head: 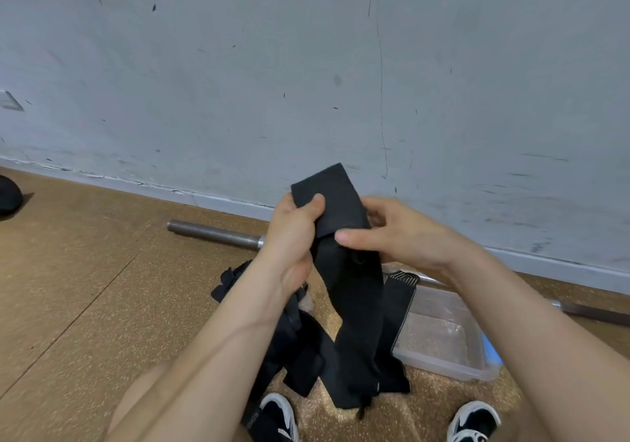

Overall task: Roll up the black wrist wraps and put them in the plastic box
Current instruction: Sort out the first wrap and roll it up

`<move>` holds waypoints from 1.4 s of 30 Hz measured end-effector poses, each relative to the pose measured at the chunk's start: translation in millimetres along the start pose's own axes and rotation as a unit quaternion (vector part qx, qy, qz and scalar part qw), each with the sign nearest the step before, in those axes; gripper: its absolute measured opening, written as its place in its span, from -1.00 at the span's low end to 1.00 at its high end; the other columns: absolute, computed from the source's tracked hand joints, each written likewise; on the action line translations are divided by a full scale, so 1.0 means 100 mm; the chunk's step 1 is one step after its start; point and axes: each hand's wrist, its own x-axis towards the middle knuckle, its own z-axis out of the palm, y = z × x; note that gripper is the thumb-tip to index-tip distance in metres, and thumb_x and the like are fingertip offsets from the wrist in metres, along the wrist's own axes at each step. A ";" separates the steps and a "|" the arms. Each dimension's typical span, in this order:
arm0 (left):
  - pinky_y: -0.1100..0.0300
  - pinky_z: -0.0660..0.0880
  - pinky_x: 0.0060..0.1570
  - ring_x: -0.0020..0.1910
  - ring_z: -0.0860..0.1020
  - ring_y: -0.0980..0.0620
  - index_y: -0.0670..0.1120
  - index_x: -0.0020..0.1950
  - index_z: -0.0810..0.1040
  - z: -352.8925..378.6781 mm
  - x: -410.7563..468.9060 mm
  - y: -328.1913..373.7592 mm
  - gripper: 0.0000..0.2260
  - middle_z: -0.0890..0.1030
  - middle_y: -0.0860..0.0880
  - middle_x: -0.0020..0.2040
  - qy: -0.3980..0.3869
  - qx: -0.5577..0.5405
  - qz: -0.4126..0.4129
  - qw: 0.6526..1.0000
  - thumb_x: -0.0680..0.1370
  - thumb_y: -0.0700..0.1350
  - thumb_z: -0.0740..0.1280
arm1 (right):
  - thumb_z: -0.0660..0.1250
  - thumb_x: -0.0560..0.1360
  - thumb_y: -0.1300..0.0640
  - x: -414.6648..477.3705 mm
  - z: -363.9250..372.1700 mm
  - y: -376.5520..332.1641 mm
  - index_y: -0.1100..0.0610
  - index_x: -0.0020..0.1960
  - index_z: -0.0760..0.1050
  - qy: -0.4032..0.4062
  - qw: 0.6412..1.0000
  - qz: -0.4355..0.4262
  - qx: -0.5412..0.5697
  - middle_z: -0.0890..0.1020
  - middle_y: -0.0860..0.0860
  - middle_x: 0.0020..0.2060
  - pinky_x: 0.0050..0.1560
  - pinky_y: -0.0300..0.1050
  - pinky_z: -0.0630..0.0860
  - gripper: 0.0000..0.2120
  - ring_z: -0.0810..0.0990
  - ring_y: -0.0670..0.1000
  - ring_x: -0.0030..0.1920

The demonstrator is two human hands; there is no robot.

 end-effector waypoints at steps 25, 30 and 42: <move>0.00 0.62 0.07 0.11 0.65 -0.09 -0.05 0.31 0.47 -0.08 0.07 0.05 -0.59 0.65 -0.12 0.14 0.006 0.130 0.115 0.985 0.58 -0.45 0.20 | 0.16 0.58 -0.24 -0.10 0.12 -0.08 -0.11 0.59 0.02 0.122 0.965 0.085 -0.217 0.49 -0.06 0.34 0.14 0.05 0.59 -0.34 0.56 0.09 0.20; -0.03 0.61 0.08 0.13 0.65 -0.12 -0.06 0.41 0.43 -0.06 0.03 0.09 -0.55 0.66 -0.17 0.16 -0.080 0.143 0.095 0.982 0.61 -0.45 0.15 | 0.30 0.59 -0.09 0.00 0.13 -0.02 -0.04 0.15 0.57 0.115 0.987 0.100 0.050 0.69 -0.08 -0.03 -0.38 -0.25 0.54 -0.79 0.65 -0.11 -0.09; 0.21 0.61 -0.20 -0.09 0.70 -0.03 -0.17 0.25 0.53 -0.06 0.01 -0.02 -0.79 0.71 -0.13 -0.02 -0.047 0.199 0.045 0.978 0.61 -0.25 0.32 | 0.44 0.51 0.01 0.03 0.03 -0.04 0.09 0.07 0.39 0.247 0.965 0.054 -0.073 0.65 0.10 -0.17 -0.58 -0.30 0.36 -0.71 0.65 0.02 -0.34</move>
